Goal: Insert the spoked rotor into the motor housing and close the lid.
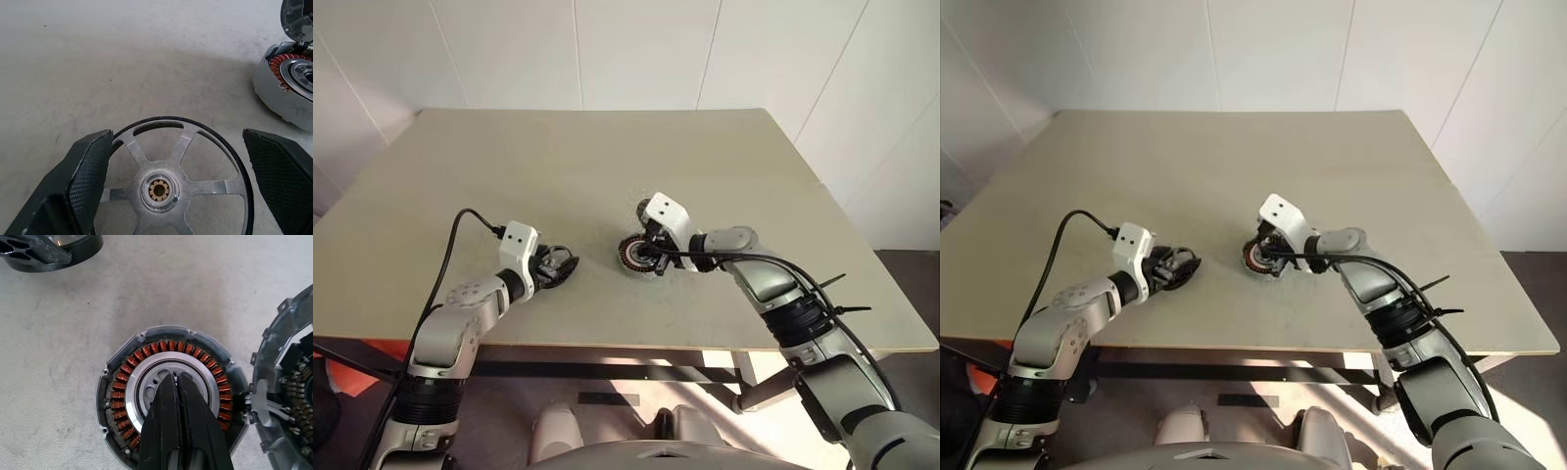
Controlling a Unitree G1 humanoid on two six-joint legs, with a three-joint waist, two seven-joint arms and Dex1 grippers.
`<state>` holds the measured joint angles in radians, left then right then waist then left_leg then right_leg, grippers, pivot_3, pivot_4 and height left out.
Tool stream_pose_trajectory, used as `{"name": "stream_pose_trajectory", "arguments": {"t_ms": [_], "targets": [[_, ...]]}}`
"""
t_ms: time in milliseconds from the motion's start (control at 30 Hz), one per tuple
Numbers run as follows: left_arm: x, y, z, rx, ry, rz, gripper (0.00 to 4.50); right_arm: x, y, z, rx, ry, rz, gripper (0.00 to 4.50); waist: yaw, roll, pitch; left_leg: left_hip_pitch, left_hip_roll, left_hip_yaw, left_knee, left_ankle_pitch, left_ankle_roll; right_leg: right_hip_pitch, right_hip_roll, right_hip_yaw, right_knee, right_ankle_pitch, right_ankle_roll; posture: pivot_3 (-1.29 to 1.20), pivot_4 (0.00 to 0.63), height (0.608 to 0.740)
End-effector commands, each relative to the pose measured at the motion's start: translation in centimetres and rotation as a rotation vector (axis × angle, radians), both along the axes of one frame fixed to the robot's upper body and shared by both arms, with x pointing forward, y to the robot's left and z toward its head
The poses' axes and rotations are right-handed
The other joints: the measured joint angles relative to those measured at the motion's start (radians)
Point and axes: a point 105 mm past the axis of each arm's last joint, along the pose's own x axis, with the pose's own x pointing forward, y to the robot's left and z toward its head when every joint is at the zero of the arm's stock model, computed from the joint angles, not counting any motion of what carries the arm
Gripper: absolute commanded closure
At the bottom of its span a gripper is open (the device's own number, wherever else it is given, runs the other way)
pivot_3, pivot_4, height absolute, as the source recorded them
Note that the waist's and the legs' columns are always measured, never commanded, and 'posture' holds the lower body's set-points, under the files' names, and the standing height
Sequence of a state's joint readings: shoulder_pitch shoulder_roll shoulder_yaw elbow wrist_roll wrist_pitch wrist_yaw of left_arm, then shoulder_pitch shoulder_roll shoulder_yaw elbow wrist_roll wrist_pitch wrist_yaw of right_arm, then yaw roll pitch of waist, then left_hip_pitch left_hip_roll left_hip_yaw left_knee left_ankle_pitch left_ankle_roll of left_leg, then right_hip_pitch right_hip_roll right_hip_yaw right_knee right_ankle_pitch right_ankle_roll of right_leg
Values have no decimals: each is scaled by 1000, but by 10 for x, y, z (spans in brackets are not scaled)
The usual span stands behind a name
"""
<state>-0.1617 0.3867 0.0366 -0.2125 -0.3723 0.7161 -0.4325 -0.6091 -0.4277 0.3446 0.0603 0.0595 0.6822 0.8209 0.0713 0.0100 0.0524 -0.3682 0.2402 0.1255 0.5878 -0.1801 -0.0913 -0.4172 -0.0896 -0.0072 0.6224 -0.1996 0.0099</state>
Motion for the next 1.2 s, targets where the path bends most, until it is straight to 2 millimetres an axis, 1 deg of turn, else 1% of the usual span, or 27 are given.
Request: {"name": "stream_pose_trajectory", "arguments": {"t_ms": [33, 100, 333, 400, 433, 500, 600, 667, 733, 833, 933, 1000, 1067, 1200], "targets": [[2, -1, 16, 0, -59, -6, 0, 5, 1, 21, 27, -72, 1, 4485, 0, 0, 0, 0, 0, 0, 0, 0, 0, 0, 0, 0, 0, 0, 0, 0, 0, 740], [2, -1, 16, 0, -58, -7, 0, 6, 0, 19, 30, -62, -4, 4485, 0, 0, 0, 0, 0, 0, 0, 0, 0, 0, 0, 0, 0, 0, 0, 0, 0, 740], [1, 1, 18, 1, -60, -1, 0, 8, -8, -12, -7, 10, -51, 4485, 0, 0, 0, 0, 0, 0, 0, 0, 0, 0, 0, 0, 0, 0, 0, 0, 0, 740], [1, 5, 20, -5, -58, 12, 0, 8, -7, -14, -17, 6, -44, 4485, 0, 0, 0, 0, 0, 0, 0, 0, 0, 0, 0, 0, 0, 0, 0, 0, 0, 740], [2, 9, 21, -17, -56, 25, 0, 5, -4, -11, -6, 3, -26, 4485, -1, 0, 0, 0, 0, 0, 0, 0, 0, 0, 0, 0, 0, 0, 0, 0, 0, 740], [3, 19, 27, -49, -55, 60, 0, -1, 5, 2, 30, -16, 23, 4485, -1, 0, 0, 0, 0, 0, 0, 0, 0, 0, 0, 0, 0, 0, 0, 0, 0, 740], [5, 35, 38, -105, -52, 114, 0, -6, 14, 26, 80, -58, 60, 4485, -1, 0, 0, 0, 0, 0, 0, 0, 0, 0, 0, 0, 1, 0, 0, 0, 0, 740], [1, 41, 43, -155, -23, 123, 0, -9, 19, 42, 108, -86, 76, 4485, -1, 0, 0, 0, 0, 0, 0, 0, 0, 0, 0, 0, 1, 0, 0, 0, 0, 740], [-5, 46, 42, -195, 19, 119, 0, -12, 21, 52, 120, -105, 86, 4485, -1, 0, 0, 0, 0, 0, 0, 0, 0, 0, 0, 0, 1, 0, 0, 0, 0, 740], [-12, 49, 35, -208, 77, 118, 0, -14, 23, 60, 128, -119, 94, 4485, 0, 0, 0, 1, 0, 0, 0, 0, 0, 0, 0, 0, 1, 0, 0, 0, 0, 740], [-12, 46, 27, -296, 142, 144, 0, -17, 27, 73, 155, -143, 110, 4485, 4, 0, 0, 1, 0, 0, 0, 0, 0, 0, 0, 0, 0, 0, 0, 0, 0, 740], [-12, 46, 17, -327, 201, 173, 0, -18, 29, 80, 169, -155, 114, 4485, 5, 0, 0, 1, 0, 0, 0, 0, 0, 0, 0, 0, 0, 0, 0, 0, 0, 740], [-14, 44, 9, -335, 246, 185, 0, -18, 29, 83, 175, -158, 112, 4485, 4, 0, 0, 1, 0, 0, 0, 0, 0, 0, 0, 0, 1, 0, 0, 0, 0, 740], [-17, 39, -5, -330, 331, 203, 0, -17, 26, 81, 171, -152, 91, 4485, 4, 0, 0, 1, 0, 0, 0, 0, 0, 0, 1, 0, 1, 0, 0, 0, 0, 740]]}}
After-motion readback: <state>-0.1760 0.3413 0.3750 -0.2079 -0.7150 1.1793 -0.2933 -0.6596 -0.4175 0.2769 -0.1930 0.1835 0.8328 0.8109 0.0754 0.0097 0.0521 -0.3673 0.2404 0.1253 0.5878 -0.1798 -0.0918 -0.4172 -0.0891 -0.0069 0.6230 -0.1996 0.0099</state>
